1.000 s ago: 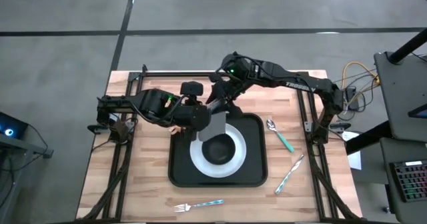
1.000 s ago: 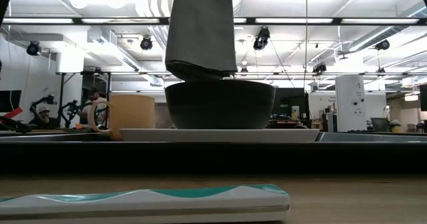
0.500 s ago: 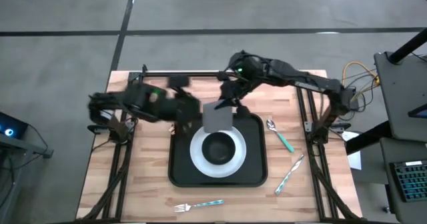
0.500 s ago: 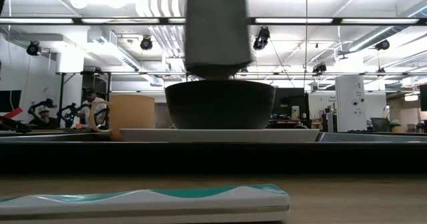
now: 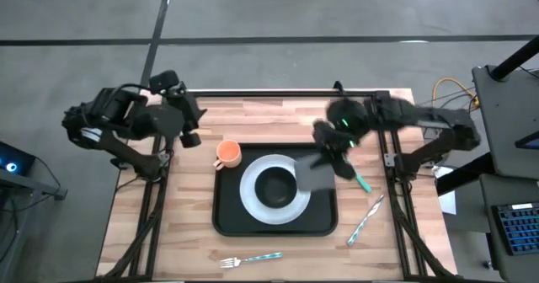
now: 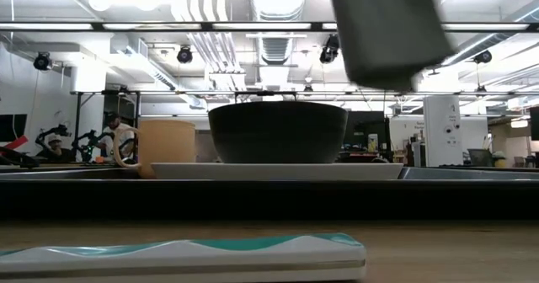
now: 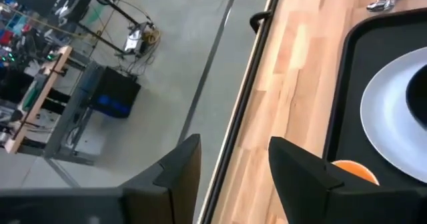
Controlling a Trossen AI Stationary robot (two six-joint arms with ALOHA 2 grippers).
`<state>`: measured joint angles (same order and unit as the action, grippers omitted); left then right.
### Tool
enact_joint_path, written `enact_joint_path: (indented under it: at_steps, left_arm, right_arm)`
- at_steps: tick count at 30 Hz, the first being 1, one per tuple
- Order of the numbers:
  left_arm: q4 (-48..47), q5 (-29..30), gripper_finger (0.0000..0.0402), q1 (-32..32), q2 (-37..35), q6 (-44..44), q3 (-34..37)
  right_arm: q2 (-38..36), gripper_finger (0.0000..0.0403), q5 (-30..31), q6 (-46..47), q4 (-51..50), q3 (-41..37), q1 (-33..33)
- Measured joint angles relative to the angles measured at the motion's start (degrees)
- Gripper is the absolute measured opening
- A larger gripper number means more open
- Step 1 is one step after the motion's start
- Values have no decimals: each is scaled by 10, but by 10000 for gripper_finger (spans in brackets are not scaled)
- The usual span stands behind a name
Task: Set up tray
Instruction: Put the gray napkin on the black serving tray to the right of the white plate
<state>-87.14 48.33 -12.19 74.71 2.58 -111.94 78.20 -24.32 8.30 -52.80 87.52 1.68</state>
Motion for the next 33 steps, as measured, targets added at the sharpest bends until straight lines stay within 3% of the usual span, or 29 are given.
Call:
enact_joint_path:
  at_steps: [4,7,12,19,33]
  left_arm:
    - [9,-1,158,0,-40,10,55]
    - [17,0,158,0,-62,11,91]
    - [38,-2,158,0,-69,11,131]
    - [46,-2,158,0,-59,11,146]
    - [47,-4,158,0,-56,15,147]
  right_arm:
    - [-52,8,3,136,125,-107,90]
    - [-79,8,51,204,214,-189,147]
    - [-92,8,72,274,377,-338,176]
    - [-102,8,52,268,423,-451,126]
    - [-172,8,24,189,422,-566,-26]
